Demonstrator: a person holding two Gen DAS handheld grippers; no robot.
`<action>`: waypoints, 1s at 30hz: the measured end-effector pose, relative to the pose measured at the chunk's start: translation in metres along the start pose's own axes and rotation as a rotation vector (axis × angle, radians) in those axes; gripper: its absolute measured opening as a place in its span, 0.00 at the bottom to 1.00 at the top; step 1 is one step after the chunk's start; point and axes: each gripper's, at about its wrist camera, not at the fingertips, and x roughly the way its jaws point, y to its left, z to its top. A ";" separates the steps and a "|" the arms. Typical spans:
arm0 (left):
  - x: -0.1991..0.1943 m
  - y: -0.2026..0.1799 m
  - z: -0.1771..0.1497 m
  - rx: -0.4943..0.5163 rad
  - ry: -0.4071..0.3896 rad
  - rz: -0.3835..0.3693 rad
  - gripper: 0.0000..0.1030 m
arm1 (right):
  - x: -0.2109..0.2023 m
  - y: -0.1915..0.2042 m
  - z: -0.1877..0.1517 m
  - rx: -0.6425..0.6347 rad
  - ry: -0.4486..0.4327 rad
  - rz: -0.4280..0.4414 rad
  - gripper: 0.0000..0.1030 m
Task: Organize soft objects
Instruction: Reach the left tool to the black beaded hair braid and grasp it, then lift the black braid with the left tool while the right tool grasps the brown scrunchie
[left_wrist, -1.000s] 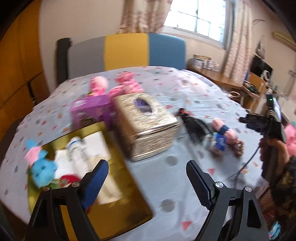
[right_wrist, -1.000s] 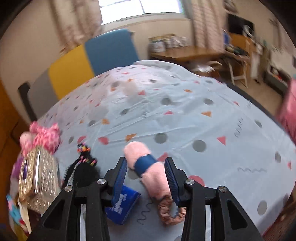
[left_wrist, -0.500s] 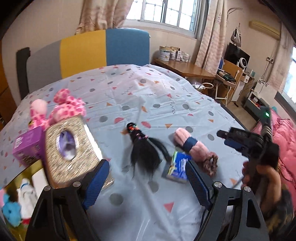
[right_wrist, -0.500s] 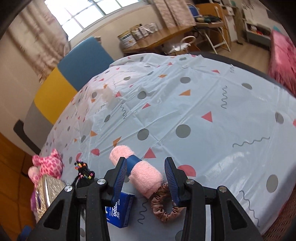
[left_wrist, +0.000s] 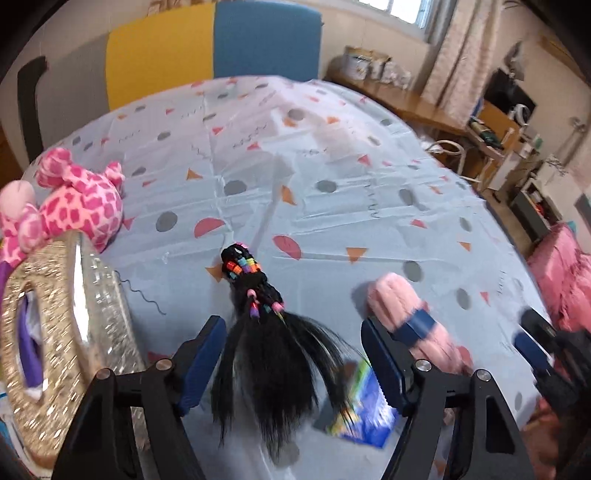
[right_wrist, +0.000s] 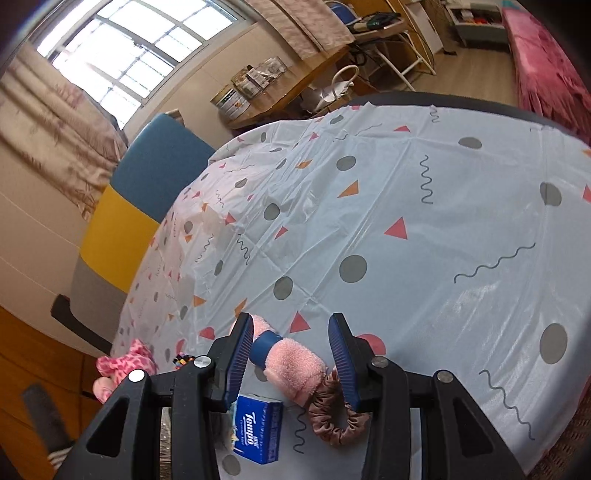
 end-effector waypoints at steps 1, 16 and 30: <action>0.008 0.002 0.003 -0.015 0.011 0.008 0.73 | 0.001 -0.001 0.000 0.008 0.008 0.007 0.41; 0.084 0.001 -0.010 0.031 0.102 0.090 0.48 | 0.011 -0.009 0.001 0.051 0.056 0.037 0.41; 0.068 0.008 -0.021 0.064 0.151 0.092 0.17 | 0.063 0.000 -0.026 -0.145 0.318 -0.244 0.41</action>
